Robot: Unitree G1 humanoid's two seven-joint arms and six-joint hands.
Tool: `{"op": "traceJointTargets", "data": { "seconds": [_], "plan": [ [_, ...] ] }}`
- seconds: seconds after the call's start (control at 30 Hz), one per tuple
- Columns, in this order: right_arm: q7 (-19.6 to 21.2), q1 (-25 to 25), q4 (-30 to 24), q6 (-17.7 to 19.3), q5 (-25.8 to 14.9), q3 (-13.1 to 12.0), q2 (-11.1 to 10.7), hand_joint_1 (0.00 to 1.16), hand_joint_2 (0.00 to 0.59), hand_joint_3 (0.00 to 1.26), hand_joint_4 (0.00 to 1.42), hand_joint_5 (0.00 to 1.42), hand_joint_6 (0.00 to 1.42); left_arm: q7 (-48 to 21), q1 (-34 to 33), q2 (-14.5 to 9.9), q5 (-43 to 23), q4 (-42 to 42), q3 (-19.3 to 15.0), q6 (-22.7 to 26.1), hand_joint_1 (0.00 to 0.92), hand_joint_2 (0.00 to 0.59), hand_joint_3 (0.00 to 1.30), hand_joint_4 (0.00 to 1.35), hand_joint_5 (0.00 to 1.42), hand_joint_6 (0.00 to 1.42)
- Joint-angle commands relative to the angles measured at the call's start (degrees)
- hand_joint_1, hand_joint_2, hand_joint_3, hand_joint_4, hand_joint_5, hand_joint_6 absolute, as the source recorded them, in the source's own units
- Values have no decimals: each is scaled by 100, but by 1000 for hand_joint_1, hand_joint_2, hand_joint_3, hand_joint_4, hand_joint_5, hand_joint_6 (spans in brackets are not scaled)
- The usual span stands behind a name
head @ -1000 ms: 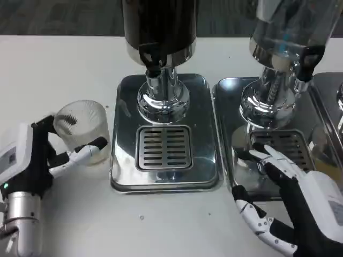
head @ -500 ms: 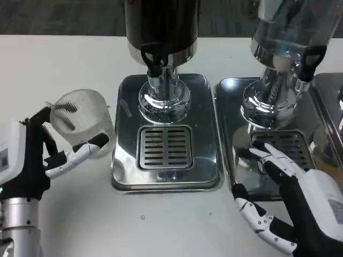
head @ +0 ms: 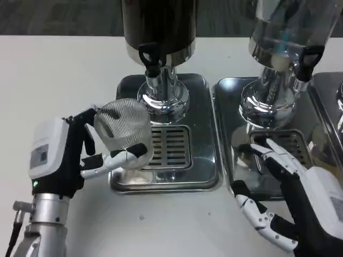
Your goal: Grasp the cup under the faucet to collect the drink, then remove the cup.
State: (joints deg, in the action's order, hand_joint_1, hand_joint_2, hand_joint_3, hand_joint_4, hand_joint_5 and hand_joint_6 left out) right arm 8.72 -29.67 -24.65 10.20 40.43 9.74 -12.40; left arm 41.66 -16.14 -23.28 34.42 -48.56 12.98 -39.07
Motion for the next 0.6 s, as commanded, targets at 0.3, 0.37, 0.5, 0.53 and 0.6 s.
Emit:
{"op": "traceJointTargets", "data": {
  "seconds": [0.3, 0.37, 0.5, 0.53, 0.6],
  "plan": [
    [69, -66, -154, 55, -8, -45, 45, 319, 389, 253, 109, 122, 181, 74, -675, 321, 180, -734, 343, -15, 429, 40, 711, 876, 1145, 1424],
    [75, -93, -184, 45, 8, -38, 59, 317, 389, 253, 109, 122, 181, 94, -775, 386, 222, -851, 398, 11, 429, 40, 711, 876, 1145, 1424],
    [111, -223, -270, 33, 33, -47, 96, 313, 388, 254, 109, 122, 181, 140, -921, 470, 296, -1028, 487, 46, 429, 39, 711, 867, 1135, 1421],
    [115, -246, -287, 28, 42, -44, 107, 312, 386, 254, 109, 122, 181, 146, -946, 482, 302, -1061, 504, 53, 429, 39, 711, 867, 1134, 1422],
    [128, -303, -333, 15, 70, -31, 136, 310, 384, 254, 109, 122, 181, 156, -1009, 511, 299, -1143, 546, 87, 429, 38, 711, 866, 1133, 1414]
  ]
}}
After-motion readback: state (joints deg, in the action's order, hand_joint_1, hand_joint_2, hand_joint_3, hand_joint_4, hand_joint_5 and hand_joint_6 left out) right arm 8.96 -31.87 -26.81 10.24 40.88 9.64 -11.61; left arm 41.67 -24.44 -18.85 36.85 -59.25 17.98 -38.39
